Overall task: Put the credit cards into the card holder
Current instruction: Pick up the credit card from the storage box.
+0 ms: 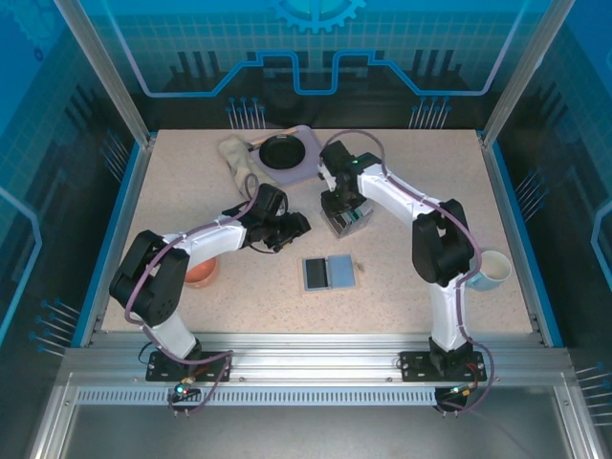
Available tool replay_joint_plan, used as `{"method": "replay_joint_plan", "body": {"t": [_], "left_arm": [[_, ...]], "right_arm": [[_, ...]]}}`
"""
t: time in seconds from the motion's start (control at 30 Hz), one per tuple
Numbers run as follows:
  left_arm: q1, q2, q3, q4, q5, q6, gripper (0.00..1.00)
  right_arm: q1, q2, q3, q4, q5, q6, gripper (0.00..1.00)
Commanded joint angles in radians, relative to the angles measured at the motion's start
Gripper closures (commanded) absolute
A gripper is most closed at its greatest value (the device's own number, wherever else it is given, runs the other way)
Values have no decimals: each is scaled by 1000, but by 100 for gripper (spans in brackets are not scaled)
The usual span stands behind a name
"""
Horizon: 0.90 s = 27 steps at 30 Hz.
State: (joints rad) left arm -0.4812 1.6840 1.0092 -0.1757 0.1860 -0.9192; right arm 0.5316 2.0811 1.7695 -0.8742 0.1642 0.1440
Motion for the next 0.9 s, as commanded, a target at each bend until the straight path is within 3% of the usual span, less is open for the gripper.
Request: {"method": "replay_joint_plan", "body": {"t": [0.0,0.47,0.87], "left_arm": [[8,0,12,15,23,-28,38],[13,-24,-18,16,18,-30,37],[12,-35,-30,17,21,-29,37]], "right_arm": [[11,43,52,-44,90,-40,57],[67,140,113,-49,291,-97,59],[74,100,96,-28,319,-107,63]]}}
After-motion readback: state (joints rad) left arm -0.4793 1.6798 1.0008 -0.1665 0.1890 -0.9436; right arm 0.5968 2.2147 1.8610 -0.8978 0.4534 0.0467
